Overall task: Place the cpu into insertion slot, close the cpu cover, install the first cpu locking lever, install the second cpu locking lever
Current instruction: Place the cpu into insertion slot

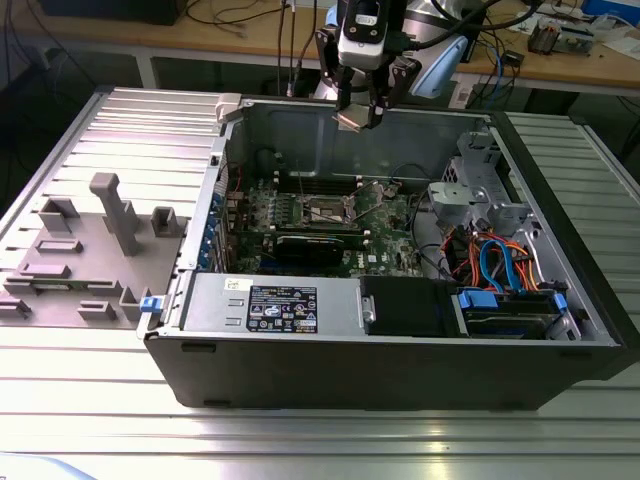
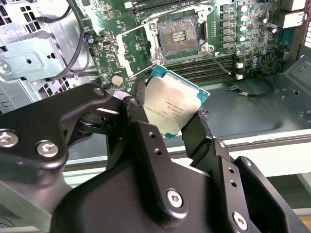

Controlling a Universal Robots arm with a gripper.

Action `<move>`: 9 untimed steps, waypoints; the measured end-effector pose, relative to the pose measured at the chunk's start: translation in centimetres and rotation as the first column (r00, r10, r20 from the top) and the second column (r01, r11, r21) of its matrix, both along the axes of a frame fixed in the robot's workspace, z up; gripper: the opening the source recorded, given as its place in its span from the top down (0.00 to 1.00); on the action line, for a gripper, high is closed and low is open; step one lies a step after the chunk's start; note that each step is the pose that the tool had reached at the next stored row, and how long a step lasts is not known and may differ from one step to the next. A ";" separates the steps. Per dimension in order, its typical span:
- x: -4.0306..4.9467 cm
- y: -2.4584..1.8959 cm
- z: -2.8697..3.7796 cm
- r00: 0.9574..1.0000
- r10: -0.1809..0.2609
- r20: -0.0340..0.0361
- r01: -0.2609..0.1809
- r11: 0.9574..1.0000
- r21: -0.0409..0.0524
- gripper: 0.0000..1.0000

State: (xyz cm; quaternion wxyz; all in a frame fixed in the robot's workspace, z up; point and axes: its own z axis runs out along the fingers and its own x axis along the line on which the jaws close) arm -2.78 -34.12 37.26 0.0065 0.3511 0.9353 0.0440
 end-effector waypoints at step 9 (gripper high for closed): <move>0.00 0.00 0.00 1.000 -0.022 0.000 0.022 1.000 0.000 0.46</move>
